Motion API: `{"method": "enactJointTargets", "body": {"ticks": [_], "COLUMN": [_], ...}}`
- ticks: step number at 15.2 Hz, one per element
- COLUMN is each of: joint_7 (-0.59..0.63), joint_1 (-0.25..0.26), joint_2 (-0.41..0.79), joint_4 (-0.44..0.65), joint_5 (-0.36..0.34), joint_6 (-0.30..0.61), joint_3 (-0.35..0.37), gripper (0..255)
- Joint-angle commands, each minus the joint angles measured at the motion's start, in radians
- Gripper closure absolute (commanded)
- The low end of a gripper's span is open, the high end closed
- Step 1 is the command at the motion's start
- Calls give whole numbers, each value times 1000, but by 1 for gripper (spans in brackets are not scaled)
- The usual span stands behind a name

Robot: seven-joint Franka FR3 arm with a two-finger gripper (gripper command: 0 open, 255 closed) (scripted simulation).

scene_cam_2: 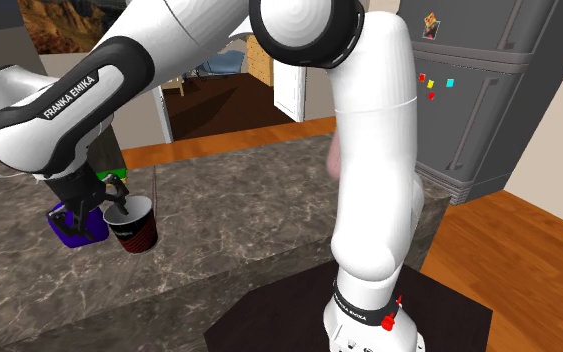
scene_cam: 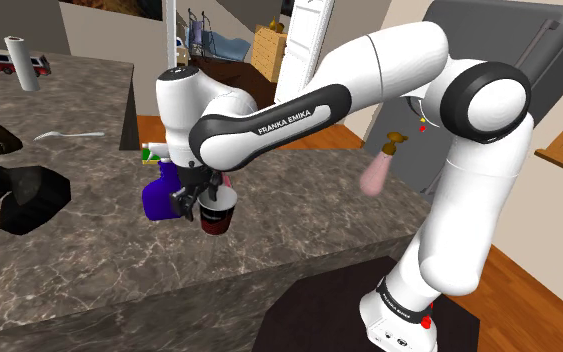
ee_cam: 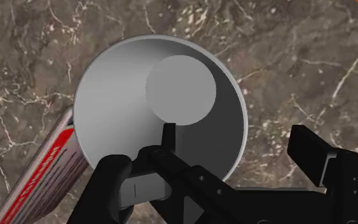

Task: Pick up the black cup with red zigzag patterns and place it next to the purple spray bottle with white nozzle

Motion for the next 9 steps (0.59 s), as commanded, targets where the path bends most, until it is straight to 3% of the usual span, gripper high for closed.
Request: {"method": "enactJointTargets", "body": {"ticks": [1,3,7,9], "joint_7": [0,0,-17,-17], "joint_1": [0,0,6,6], "joint_2": [0,0,-30,-30], "joint_4": [0,0,92,92], "joint_5": [0,0,26,26], "joint_6": [0,0,-117,-117], "joint_3": [0,0,12,12], "gripper": [0,0,0,0]}}
